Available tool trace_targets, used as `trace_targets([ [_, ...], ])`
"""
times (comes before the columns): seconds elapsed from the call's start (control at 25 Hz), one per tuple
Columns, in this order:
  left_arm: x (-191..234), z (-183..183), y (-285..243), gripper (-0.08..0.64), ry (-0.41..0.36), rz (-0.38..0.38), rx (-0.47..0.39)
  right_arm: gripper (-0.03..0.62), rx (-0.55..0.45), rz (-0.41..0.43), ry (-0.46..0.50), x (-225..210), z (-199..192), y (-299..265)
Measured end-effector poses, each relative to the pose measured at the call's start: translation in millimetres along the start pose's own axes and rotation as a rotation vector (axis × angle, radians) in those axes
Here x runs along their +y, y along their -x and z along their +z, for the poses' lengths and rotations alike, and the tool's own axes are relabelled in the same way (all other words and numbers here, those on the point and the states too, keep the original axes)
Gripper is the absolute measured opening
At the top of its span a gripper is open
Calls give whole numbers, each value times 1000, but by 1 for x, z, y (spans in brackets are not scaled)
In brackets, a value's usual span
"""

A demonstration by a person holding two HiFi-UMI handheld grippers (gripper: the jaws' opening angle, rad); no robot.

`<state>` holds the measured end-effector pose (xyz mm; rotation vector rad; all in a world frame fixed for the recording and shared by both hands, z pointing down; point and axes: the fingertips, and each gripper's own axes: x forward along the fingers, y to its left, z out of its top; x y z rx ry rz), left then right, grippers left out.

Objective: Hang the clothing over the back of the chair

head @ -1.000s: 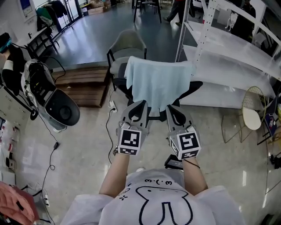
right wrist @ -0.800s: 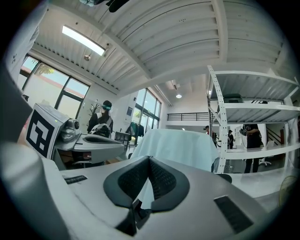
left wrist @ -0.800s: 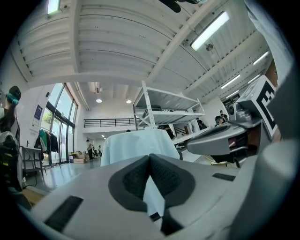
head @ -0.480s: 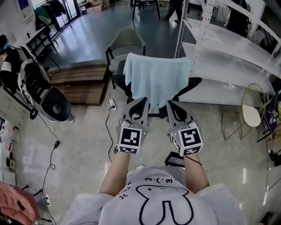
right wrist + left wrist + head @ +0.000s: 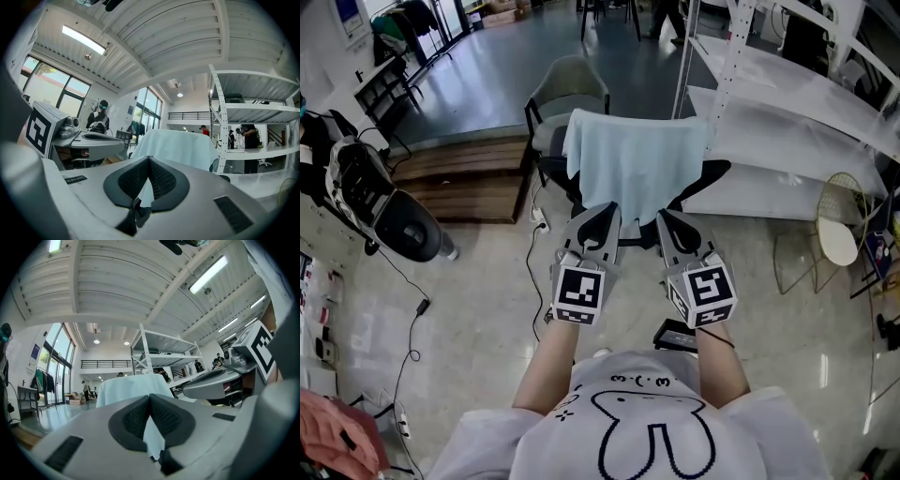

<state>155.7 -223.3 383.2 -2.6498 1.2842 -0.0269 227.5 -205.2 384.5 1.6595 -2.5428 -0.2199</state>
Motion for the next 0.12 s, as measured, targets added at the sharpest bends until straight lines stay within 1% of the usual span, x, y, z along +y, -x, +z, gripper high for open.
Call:
trace_targets([
  [0.12, 0, 3, -3, 12, -1, -4, -2, -8, 2, 8, 4, -1, 0, -2],
])
